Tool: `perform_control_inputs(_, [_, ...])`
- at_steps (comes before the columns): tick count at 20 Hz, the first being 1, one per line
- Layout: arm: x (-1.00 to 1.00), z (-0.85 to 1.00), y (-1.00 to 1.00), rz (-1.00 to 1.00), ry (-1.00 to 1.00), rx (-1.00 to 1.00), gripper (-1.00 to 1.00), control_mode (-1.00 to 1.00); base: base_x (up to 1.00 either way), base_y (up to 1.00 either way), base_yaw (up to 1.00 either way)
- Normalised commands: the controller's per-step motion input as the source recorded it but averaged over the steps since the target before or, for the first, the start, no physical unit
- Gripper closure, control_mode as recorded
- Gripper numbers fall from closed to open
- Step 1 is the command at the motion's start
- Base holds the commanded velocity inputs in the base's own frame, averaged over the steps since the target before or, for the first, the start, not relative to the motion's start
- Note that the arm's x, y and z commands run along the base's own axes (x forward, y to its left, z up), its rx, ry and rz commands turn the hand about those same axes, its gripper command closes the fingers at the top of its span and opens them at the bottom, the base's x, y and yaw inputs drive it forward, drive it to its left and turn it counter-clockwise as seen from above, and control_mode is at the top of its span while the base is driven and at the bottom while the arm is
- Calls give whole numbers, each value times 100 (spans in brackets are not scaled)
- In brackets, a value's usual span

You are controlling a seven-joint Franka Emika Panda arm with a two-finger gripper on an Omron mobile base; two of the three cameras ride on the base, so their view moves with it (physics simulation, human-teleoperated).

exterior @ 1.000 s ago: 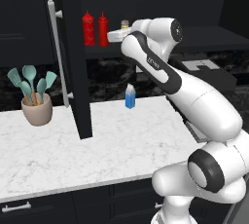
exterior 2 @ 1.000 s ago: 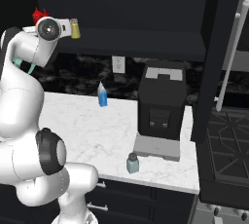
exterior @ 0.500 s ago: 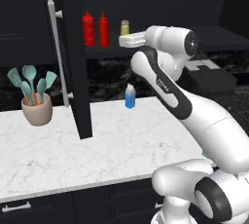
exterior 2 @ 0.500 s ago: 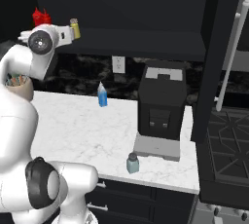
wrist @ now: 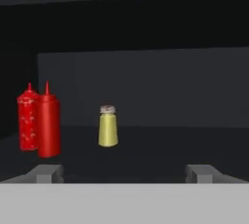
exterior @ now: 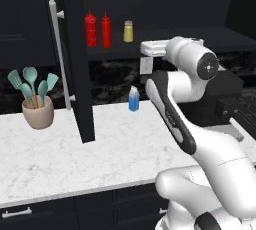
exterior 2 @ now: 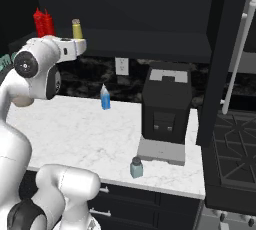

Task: Put the shaker and condiment bottle from the counter next to their counterparts in the cabinet.

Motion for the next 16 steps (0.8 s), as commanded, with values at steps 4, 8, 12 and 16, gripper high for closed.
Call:
perform_control_inputs(4, [-67, -26, -59, -47, 0, 7, -100, -100, 0, 0, 0])
perform_control_inputs(8, [-91, -67, -60, -49, 0, 9, -100, -100, 0, 0, 0])
perform_control_inputs(12, [-86, -82, -54, -39, -1, 10, -100, -100, 0, 0, 0])
perform_control_inputs(16, [-52, -97, -59, -21, -6, 7, -100, -100, 0, 0, 0])
